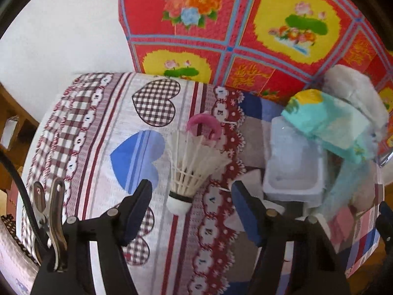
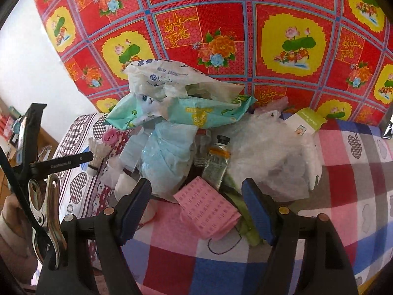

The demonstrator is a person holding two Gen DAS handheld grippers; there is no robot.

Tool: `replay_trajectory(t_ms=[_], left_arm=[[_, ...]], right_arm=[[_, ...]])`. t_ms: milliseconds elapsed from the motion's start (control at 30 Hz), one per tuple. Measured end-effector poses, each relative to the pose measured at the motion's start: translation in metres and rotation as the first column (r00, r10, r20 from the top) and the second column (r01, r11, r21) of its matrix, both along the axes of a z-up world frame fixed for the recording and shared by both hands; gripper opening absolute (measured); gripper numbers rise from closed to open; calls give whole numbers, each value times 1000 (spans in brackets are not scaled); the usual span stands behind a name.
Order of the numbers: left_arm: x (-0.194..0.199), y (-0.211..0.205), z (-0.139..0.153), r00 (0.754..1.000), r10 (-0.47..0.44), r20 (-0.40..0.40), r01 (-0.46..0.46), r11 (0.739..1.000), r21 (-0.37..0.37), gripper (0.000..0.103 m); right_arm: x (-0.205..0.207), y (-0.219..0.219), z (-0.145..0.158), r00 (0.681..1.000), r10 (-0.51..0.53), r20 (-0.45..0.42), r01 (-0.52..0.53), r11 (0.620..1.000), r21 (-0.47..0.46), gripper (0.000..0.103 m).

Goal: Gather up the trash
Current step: 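Reach down and close the left tool on the white shuttlecock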

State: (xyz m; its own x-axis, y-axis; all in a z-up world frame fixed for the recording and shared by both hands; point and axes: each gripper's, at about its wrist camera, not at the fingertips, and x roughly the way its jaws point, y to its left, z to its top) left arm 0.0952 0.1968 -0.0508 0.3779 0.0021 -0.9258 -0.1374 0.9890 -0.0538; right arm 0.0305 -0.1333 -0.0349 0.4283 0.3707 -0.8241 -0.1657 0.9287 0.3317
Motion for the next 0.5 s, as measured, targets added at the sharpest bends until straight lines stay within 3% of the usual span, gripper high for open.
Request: replay_trajectory(t_ms=[200,367,500], left_arm=[[9,5,-22,998,-54,-42,54,999,-8,65],[12,10,-35,996,-66,-57,65,998,-15,51],[13,10,-44,995,-75,-62,73,997,-28,50]], right_arm=[[4,10,2,999,-40,-8,40,999,-25,78],[11,17,8,998,-57,1,57,998,-41,78],[19,25,18,998,-48,29,50,997,-59,78]])
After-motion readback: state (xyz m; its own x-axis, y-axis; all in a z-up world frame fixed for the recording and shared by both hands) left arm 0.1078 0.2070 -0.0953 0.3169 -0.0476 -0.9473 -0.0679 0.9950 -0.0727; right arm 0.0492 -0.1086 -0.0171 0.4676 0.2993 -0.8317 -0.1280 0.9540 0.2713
